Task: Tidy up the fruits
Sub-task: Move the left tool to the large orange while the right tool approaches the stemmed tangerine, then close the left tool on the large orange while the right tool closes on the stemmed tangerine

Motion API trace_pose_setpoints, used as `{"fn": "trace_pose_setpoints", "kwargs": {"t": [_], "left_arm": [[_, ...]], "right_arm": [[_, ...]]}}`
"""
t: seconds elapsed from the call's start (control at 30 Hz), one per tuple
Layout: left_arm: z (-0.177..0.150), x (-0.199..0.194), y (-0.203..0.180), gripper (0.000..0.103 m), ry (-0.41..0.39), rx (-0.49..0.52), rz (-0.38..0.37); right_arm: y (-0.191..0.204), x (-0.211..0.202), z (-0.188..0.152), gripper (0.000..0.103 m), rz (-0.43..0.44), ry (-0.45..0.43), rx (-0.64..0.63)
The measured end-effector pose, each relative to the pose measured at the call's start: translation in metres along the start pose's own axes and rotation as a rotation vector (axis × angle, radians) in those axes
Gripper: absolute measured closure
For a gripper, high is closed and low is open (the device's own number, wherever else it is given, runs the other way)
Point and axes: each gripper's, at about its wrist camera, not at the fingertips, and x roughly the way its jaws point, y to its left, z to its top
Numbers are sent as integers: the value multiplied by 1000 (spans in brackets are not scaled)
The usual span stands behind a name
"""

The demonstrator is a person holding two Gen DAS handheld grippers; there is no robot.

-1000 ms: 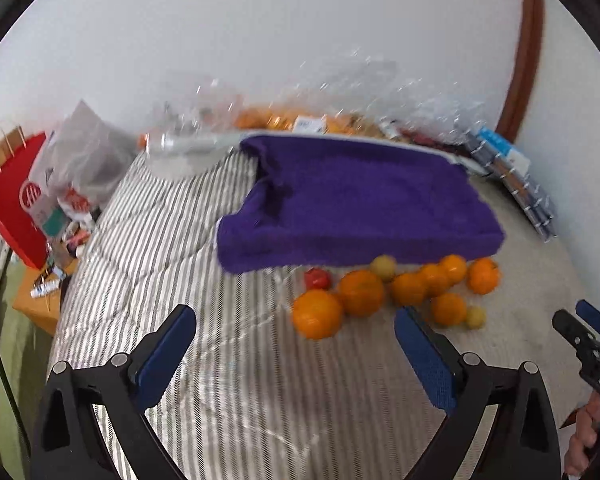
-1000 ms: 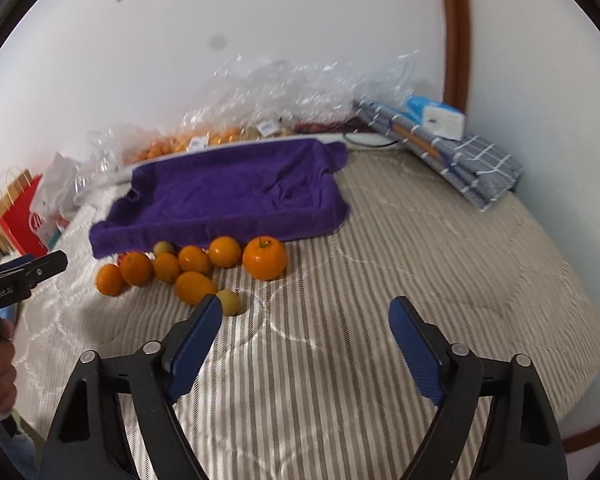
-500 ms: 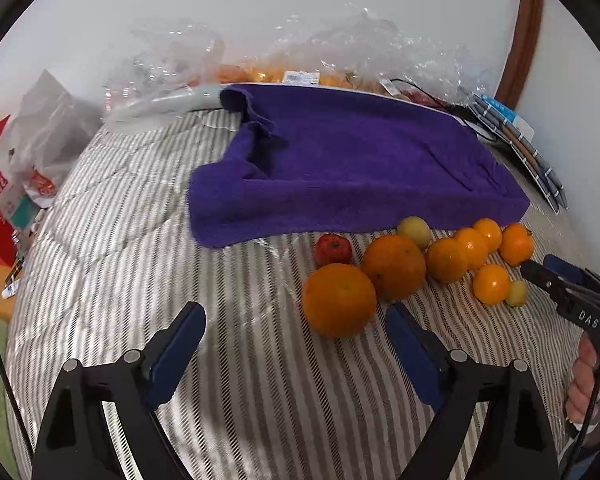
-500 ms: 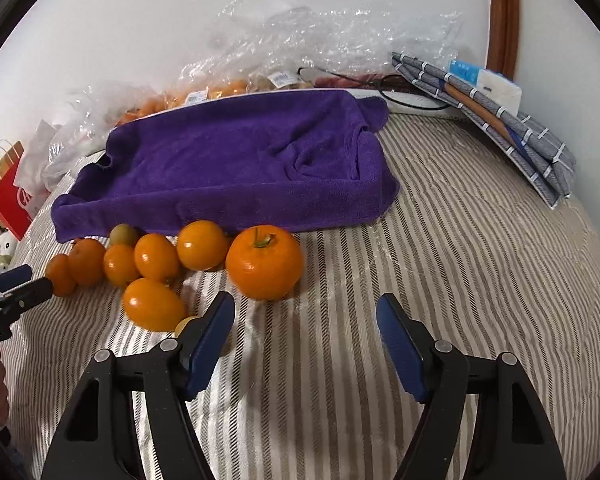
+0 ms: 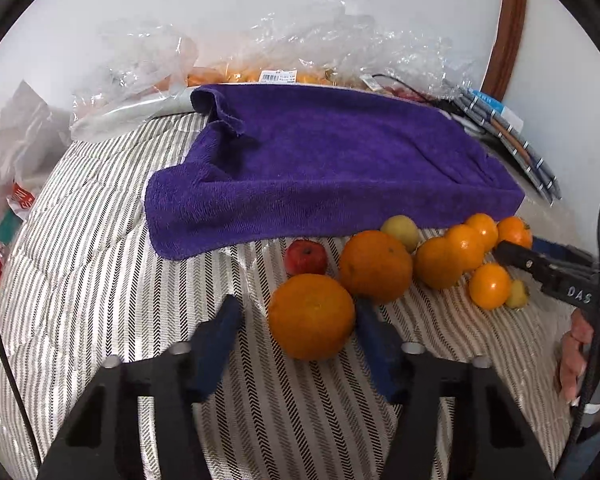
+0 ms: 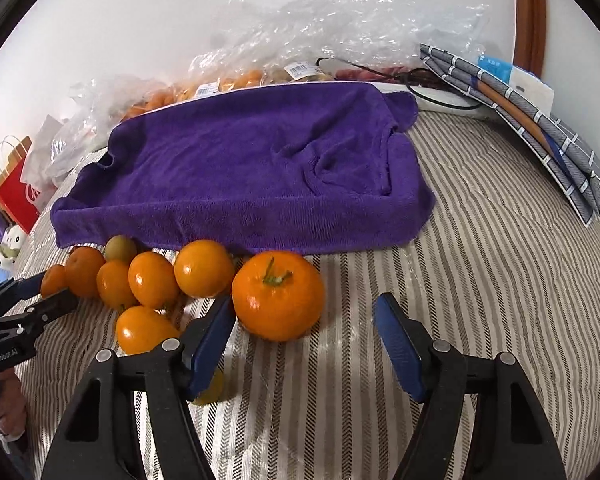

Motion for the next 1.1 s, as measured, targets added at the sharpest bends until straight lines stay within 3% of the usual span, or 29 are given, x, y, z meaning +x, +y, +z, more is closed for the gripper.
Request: {"fn": "trace_pose_setpoints", "kwargs": {"t": [0.03, 0.1, 0.2, 0.33, 0.6, 1.1], "left_arm": [[2, 1, 1, 64, -3, -14, -29], [1, 1, 2, 64, -6, -29, -40], [2, 1, 2, 65, -8, -37, -48], [0, -1, 9, 65, -19, -73, -53], [-3, -8, 20, 65, -58, -125, -64], [-4, -13, 22, 65, -76, -140, -64]], "right_arm": [[-1, 0, 0, 32, 8, -3, 5], [-3, -1, 1, 36, 26, -9, 20], [-6, -3, 0, 50, 55, -17, 28], [-3, -4, -1, 59, 67, -19, 12], [-4, -15, -6, 59, 103, -54, 22], [3, -4, -2, 58, 14, -15, 2]]}}
